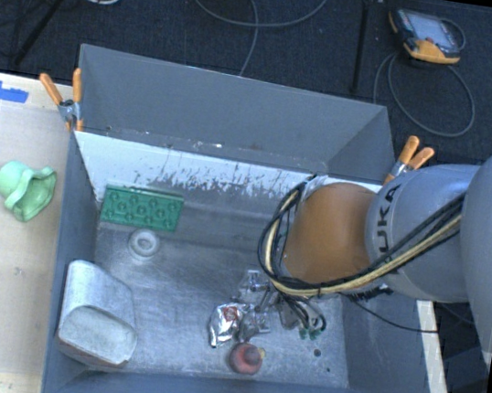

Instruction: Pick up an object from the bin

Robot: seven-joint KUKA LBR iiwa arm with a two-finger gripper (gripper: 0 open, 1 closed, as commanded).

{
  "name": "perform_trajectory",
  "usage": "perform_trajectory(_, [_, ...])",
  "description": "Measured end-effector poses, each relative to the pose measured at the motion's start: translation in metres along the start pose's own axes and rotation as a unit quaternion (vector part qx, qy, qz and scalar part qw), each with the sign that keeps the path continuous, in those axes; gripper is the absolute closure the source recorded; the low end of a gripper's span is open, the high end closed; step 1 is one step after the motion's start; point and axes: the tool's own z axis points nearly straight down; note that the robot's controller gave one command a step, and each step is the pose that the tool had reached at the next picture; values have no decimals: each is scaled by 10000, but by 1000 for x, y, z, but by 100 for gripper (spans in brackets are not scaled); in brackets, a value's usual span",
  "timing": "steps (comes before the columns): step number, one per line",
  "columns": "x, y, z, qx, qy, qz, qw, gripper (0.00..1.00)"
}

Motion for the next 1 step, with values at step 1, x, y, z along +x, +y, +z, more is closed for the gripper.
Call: perform_trajectory(1, [-11,-5,-162,5,-24,-264,9996,100])
